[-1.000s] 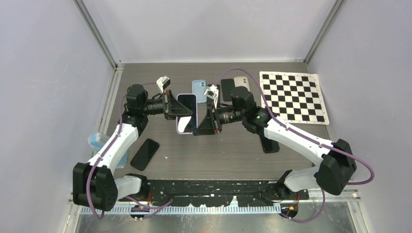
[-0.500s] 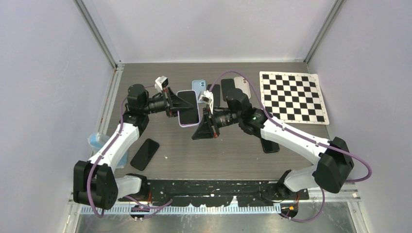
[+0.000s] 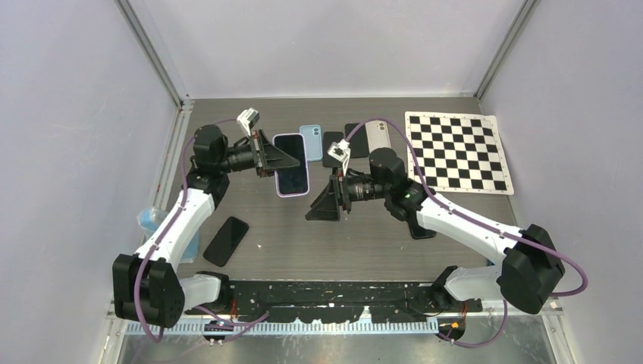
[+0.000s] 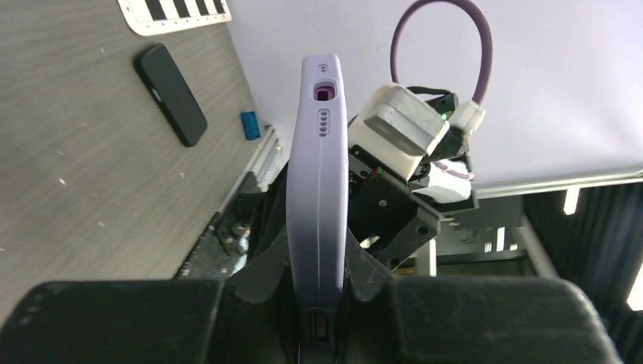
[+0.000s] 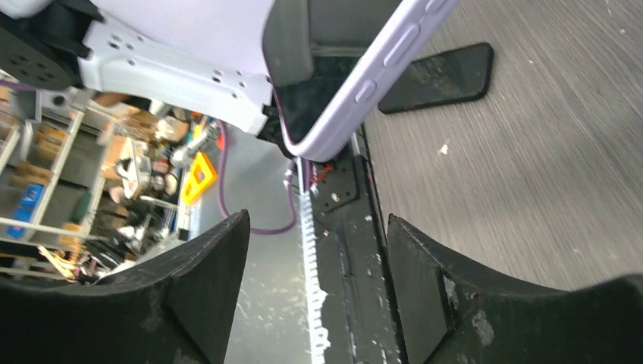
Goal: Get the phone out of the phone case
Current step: Remove the phone case from the phone.
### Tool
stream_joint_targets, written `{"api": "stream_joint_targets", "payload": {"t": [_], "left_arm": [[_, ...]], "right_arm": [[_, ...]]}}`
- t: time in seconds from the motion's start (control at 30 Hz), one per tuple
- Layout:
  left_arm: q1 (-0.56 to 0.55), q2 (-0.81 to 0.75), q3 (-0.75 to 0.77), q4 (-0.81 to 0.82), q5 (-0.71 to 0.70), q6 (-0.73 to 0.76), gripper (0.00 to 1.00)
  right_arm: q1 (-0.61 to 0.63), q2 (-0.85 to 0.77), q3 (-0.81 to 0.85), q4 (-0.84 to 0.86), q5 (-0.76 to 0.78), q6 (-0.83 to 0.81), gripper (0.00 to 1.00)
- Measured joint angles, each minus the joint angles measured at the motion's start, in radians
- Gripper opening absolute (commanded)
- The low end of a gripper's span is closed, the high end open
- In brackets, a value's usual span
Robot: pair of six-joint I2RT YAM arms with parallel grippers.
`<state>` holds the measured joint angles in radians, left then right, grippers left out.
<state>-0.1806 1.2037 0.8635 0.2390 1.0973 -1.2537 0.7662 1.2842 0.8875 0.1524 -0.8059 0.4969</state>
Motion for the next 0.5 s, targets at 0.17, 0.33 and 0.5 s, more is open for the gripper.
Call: {"api": "stream_joint_targets", "payload": {"t": [0.17,0.33,0.5], "left_arm": [[0.0,-0.038,0.052,-0.097,0.008,0.194,0.0],[0.001,-0.076,0.077,-0.145,0.04,0.319,0.0],[0.001,-0.114,0.077,-0.172,0.051,0.396,0.0]], "right_arm": [[-0.005,-0.005,-0.027,0.142,-0.004,0.183,0.71],[-0.005,-0.001,-0.012,0.18,0.022,0.291,0.54],[-0.005,0.034,0.038,0.211,0.053,0.378,0.35]]}}
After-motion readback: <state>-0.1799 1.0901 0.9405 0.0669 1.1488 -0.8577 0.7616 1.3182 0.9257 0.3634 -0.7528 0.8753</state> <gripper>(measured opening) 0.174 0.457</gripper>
